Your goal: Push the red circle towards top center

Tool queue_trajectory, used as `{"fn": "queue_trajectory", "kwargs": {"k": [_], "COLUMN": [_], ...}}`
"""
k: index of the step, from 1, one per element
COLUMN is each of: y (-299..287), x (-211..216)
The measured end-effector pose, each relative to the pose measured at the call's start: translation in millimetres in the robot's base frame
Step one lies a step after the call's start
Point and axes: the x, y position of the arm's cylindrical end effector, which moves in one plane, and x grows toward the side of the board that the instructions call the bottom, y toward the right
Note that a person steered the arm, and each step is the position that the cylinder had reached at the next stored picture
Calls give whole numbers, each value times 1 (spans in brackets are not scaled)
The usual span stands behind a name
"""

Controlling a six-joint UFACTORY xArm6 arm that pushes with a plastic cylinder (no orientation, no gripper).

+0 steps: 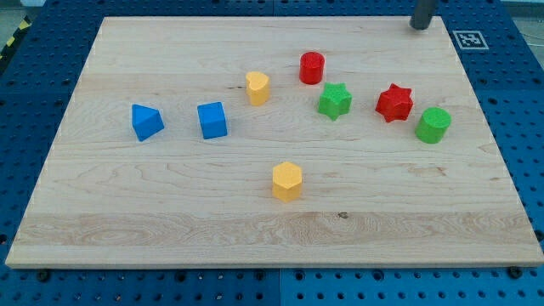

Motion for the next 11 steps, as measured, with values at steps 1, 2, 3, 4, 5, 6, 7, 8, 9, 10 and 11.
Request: {"fn": "queue_trajectory", "kwargs": {"k": [1, 2, 3, 4, 5, 6, 7, 8, 9, 10, 11], "y": [-31, -56, -58, -71, -103, -142, -171, -184, -192, -200, -206], "x": [19, 48, 85, 113, 128, 134, 134, 129, 114, 92, 72]}}
